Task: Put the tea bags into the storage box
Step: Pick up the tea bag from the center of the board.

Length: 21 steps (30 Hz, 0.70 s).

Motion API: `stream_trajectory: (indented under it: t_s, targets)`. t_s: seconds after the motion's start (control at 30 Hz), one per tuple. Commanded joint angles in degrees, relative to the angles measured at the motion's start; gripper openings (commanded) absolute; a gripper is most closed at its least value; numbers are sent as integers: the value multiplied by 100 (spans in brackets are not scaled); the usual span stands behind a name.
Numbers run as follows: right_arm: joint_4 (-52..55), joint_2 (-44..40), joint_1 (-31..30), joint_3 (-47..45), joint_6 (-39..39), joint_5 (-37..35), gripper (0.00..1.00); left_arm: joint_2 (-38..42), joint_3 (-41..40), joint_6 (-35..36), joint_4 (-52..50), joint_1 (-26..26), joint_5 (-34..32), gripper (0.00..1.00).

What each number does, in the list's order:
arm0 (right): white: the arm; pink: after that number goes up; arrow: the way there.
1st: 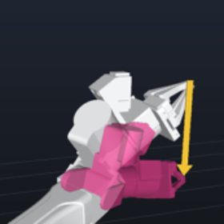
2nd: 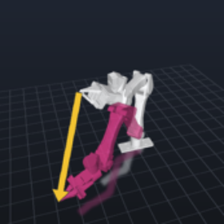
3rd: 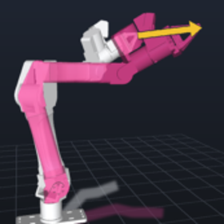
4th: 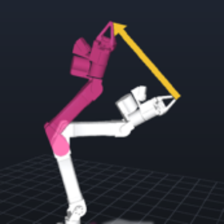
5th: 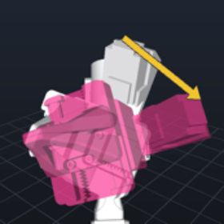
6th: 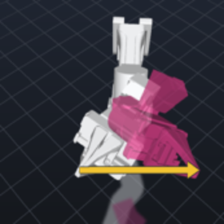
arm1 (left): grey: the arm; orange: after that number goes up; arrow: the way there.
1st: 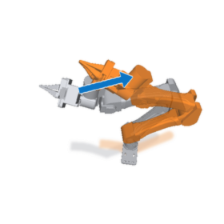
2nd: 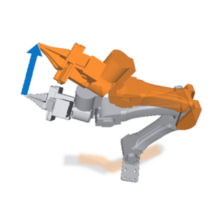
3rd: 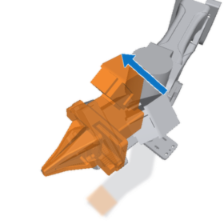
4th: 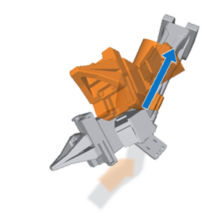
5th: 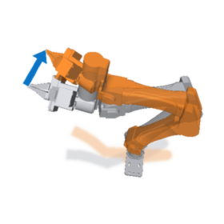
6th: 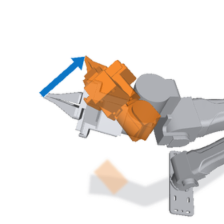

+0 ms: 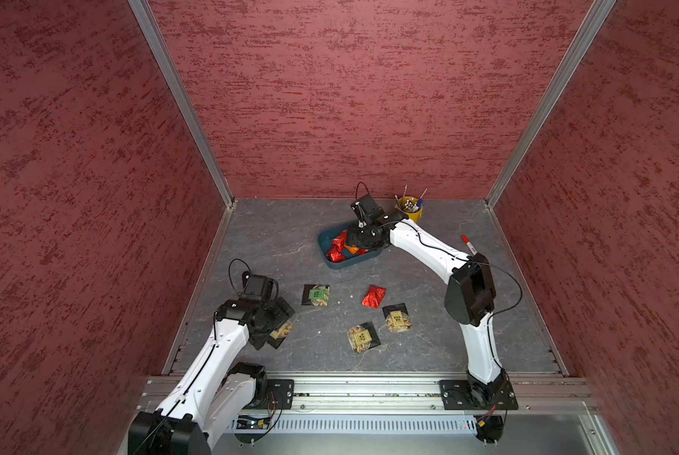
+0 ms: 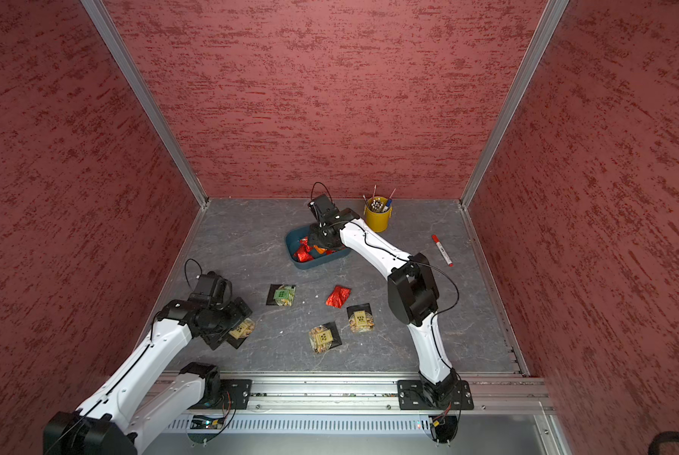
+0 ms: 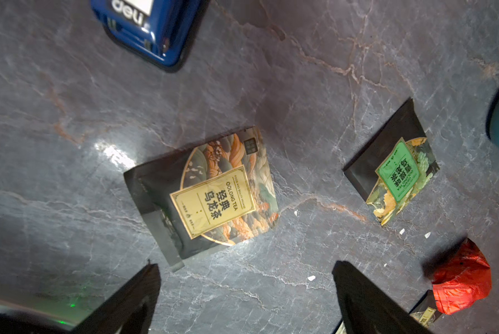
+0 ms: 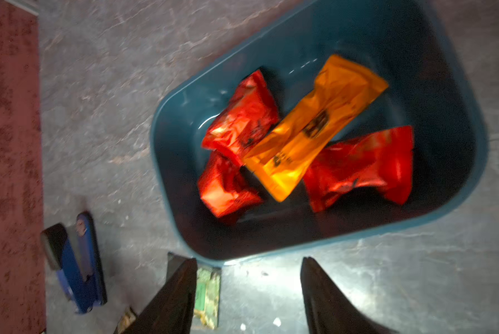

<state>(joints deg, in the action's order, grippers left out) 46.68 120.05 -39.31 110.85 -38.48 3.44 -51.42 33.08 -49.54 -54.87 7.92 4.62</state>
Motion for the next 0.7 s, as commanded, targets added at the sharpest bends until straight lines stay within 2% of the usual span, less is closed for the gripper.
stream_trajectory:
  t_s: [0.0, 0.4, 0.67]
  targets:
    - [-502, -212, -393, -350, -252, 213, 63, -63, 41, -70, 60, -138, -14, 97]
    - [-1652, -111, -1202, -1374, -582, 1035, 54, -21, -274, -274, 324, -387, 142, 97]
    - [-2585, -24, -1580, -2056, -895, 1291, 36, 120, -379, -197, 363, -578, 307, 97]
